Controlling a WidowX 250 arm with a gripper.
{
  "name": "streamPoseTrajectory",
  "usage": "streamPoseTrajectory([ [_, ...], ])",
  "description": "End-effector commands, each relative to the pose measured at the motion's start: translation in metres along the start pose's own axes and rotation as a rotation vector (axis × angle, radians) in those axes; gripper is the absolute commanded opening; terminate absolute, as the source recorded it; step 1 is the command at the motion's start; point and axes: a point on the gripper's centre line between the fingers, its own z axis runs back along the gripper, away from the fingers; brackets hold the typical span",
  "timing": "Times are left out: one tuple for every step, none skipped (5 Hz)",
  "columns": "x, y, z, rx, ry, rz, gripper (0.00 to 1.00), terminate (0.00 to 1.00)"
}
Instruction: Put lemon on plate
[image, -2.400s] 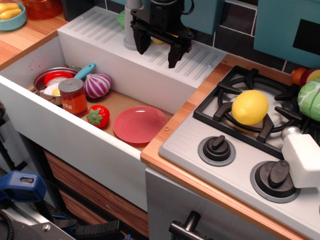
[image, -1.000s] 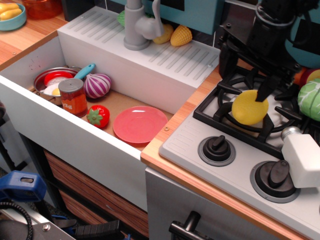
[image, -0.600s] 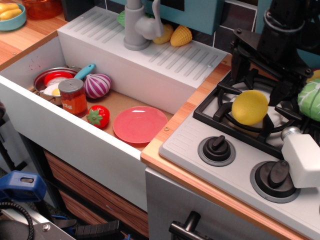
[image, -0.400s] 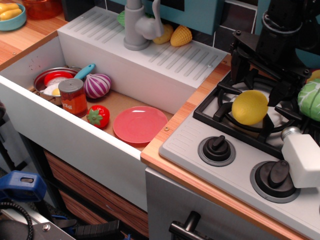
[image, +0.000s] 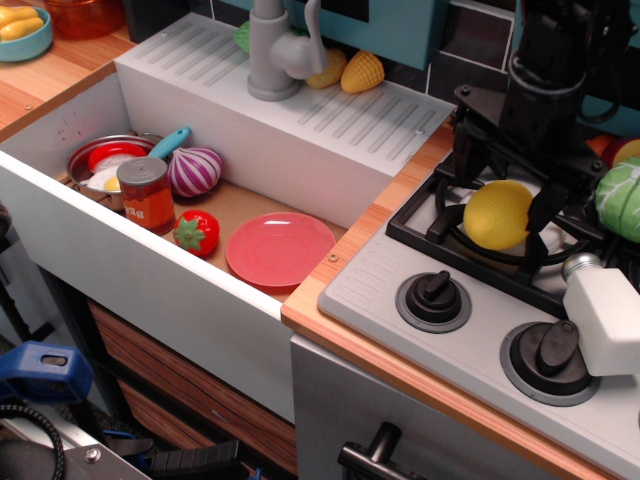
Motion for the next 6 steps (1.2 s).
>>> streamPoseTrajectory([
  [0.006, 0.002, -0.005, -0.020, -0.030, 0.052, 1.00, 0.00],
  [0.009, -0.001, -0.013, -0.030, -0.022, 0.088, 1.00, 0.00],
  [0.012, 0.004, 0.000, 0.010, 0.006, 0.092, 0.00, 0.00],
  [0.010, 0.034, 0.034, 0.131, 0.056, 0.083, 0.00, 0.00],
  [0.006, 0.079, 0.073, 0.261, 0.100, 0.054, 0.00, 0.00],
  [-0.009, 0.124, 0.062, 0.313, 0.082, 0.049, 0.00, 0.00],
])
